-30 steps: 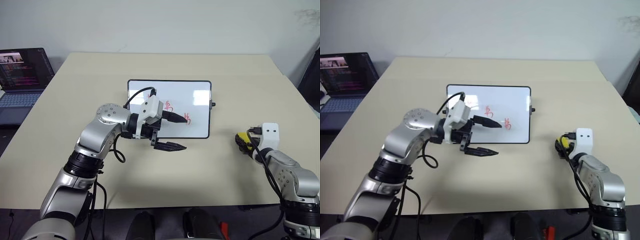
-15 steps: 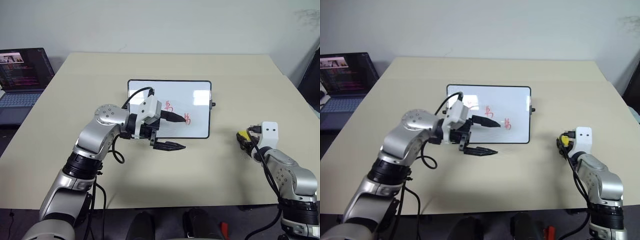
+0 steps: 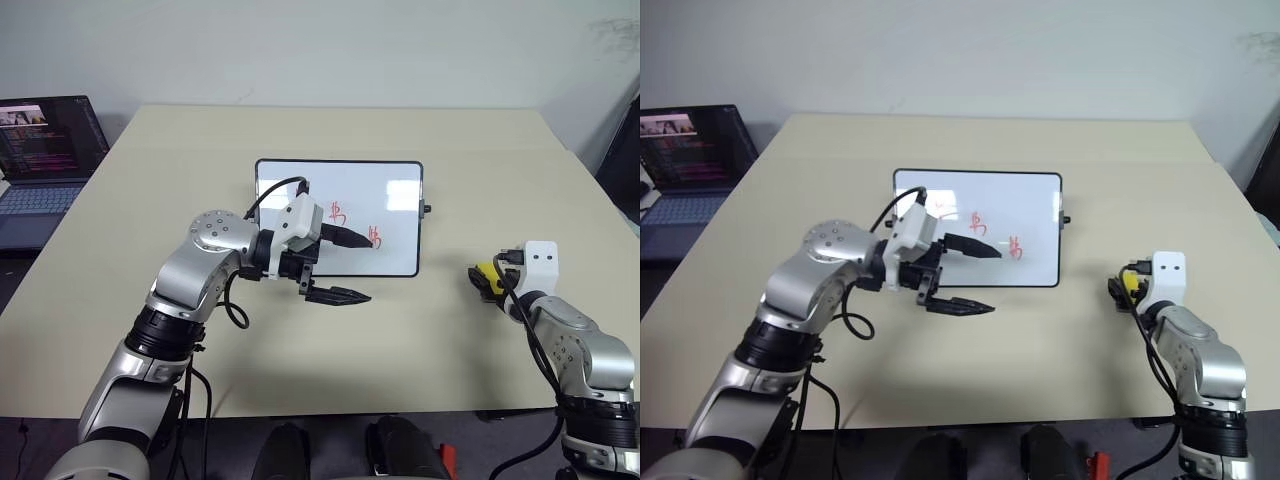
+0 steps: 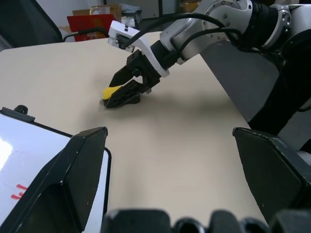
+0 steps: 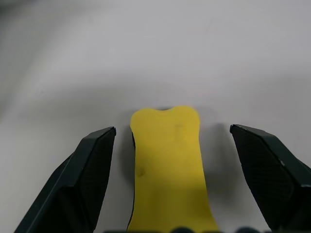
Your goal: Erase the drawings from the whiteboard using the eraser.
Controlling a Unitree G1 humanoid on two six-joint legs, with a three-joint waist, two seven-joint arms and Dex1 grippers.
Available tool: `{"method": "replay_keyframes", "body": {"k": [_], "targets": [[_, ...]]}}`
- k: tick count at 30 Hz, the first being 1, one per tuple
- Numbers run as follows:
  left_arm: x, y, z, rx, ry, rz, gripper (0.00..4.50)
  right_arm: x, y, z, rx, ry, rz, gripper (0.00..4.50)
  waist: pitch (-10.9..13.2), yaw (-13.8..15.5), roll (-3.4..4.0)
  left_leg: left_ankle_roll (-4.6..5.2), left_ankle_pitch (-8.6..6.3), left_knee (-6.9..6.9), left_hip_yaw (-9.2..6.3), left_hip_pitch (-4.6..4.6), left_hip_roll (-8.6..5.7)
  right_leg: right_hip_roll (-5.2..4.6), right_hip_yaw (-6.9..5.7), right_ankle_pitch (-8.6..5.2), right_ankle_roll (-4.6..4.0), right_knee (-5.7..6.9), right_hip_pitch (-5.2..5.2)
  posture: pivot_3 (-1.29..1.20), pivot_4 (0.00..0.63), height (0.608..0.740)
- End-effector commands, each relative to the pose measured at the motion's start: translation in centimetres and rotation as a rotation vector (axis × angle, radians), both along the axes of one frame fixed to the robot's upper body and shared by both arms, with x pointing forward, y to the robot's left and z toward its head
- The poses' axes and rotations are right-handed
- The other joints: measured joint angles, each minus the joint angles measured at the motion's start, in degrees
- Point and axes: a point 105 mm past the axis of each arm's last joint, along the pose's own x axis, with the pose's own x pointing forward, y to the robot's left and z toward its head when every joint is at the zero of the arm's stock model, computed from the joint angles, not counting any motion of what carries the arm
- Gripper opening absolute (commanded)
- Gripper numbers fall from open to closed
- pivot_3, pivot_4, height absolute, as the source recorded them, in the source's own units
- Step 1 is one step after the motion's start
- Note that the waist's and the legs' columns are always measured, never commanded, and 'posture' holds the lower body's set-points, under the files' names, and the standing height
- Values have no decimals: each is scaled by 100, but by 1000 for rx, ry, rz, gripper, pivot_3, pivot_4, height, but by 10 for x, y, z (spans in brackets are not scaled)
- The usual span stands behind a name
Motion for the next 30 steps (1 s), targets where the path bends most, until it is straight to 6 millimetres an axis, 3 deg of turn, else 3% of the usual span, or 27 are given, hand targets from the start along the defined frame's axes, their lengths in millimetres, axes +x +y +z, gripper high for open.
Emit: {"method": "replay_keyframes", "body": {"k": [1, 6, 9, 14, 15, 23, 28, 30], "targets": [[-6, -2, 11, -19, -44, -27, 4500, 0, -9, 10, -17, -31, -15, 4104, 0, 0, 0, 0, 0, 0, 0, 0, 0, 0, 0, 0, 0, 0, 0, 0, 150, 740], [-5, -2, 11, -20, -42, -26, 4500, -1, -11, 7, -19, -19, -20, 4104, 0, 0, 0, 0, 0, 0, 0, 0, 0, 0, 0, 0, 0, 0, 0, 0, 150, 740], [-6, -2, 10, -20, -39, -23, 4500, -2, -13, 5, -23, -8, -27, 3281, 0, 0, 0, 0, 0, 0, 0, 0, 0, 0, 0, 0, 0, 0, 0, 0, 150, 740], [-7, -1, 8, -22, -31, -15, 4500, -1, -11, 3, -20, -3, -26, 1485, 0, 1, 0, 0, 0, 0, 0, 1, 0, 0, 0, 0, 0, 0, 0, 0, 150, 740], [-7, -1, 8, -23, -28, -13, 4500, -1, -10, 3, -19, -3, -26, 1340, 0, 1, 0, 0, 0, 0, 0, 1, 0, 0, 0, 0, 0, 0, 0, 0, 150, 740], [-6, 11, 9, -56, 21, 81, 4500, -2, 1, 13, -7, -47, 15, 1335, 1, -5, 1, 0, 0, 1, 0, 1, 3, 0, 1, 0, 0, 1, 0, 0, 150, 740], [-2, 33, 19, -122, 63, 248, 4500, -12, 26, 43, -51, -165, 105, 1335, 3, -9, 5, 0, 0, -1, -6, 1, 12, 0, -2, -1, 1, 2, 0, 0, 150, 740], [0, 49, 17, -129, 79, 348, 4500, -17, 47, 66, -116, -262, 189, 1335, 4, -12, 6, 0, 0, 0, -5, 2, 11, -2, -1, -1, 1, 2, 0, 0, 150, 740]]}}
